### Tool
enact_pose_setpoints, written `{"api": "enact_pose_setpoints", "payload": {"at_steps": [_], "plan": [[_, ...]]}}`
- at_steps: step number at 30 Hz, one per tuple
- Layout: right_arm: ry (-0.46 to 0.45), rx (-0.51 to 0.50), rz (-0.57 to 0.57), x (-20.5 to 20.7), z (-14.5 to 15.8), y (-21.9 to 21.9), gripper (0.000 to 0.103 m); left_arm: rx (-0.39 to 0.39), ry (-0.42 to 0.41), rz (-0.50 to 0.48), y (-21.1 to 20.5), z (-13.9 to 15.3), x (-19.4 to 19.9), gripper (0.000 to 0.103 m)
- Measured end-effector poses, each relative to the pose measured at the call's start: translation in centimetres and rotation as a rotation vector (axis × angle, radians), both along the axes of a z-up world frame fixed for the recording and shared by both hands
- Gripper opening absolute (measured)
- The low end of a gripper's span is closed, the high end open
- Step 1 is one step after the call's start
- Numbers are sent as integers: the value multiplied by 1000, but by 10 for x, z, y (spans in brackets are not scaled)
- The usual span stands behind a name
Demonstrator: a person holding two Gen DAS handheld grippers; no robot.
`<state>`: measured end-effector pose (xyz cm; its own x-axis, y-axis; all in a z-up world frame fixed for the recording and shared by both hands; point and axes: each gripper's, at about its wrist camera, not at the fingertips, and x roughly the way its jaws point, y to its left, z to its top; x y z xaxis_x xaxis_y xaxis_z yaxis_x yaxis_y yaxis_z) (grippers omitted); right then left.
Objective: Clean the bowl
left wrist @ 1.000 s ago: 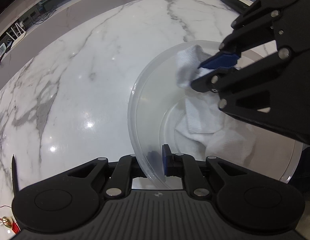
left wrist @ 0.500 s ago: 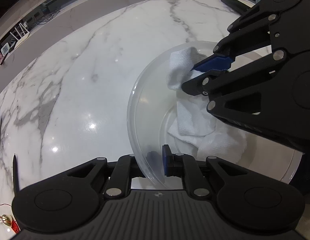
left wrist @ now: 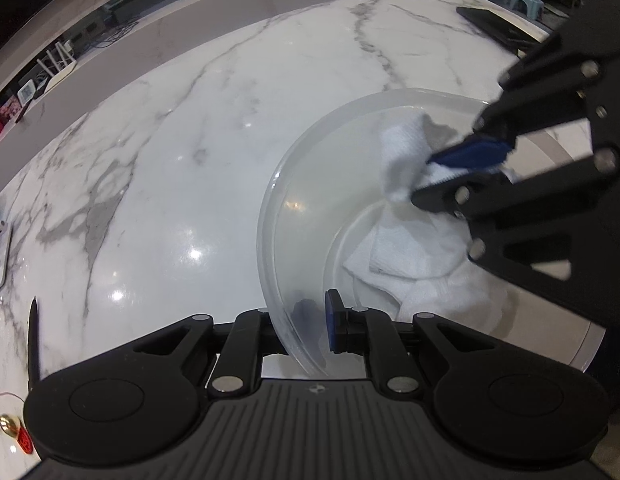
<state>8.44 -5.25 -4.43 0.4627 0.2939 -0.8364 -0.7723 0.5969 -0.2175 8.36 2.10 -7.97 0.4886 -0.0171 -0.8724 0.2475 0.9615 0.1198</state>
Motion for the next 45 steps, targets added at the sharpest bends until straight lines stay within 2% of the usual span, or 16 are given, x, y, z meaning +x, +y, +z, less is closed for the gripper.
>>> {"api": "enact_pose_setpoints", "payload": {"at_steps": [4,10,20,26,29,36,42,45], "plan": [[21,13,-2,-1,-1,-3,10,-60,-6,26,4,5,-3,11],[32,38,-11,-1,2,-7,10,-164,-13,51,18,26,-10,21],[31,48,-11,1,3,-6,10,-206,28,29,27,32,-19,21],[28,47,2,-2,4,-5,10,-276,75,58,38,36,-17,21],[25,44,9,-3,5,-4,10,-278,95,67,40,37,-17,17],[40,46,31,-8,6,-3,10,-220,86,47,34,37,-15,11],[136,109,52,-10,10,-4,11,-211,84,53,35,37,-13,7],[251,174,68,-11,11,-7,11,-228,89,63,39,37,-12,7]]}}
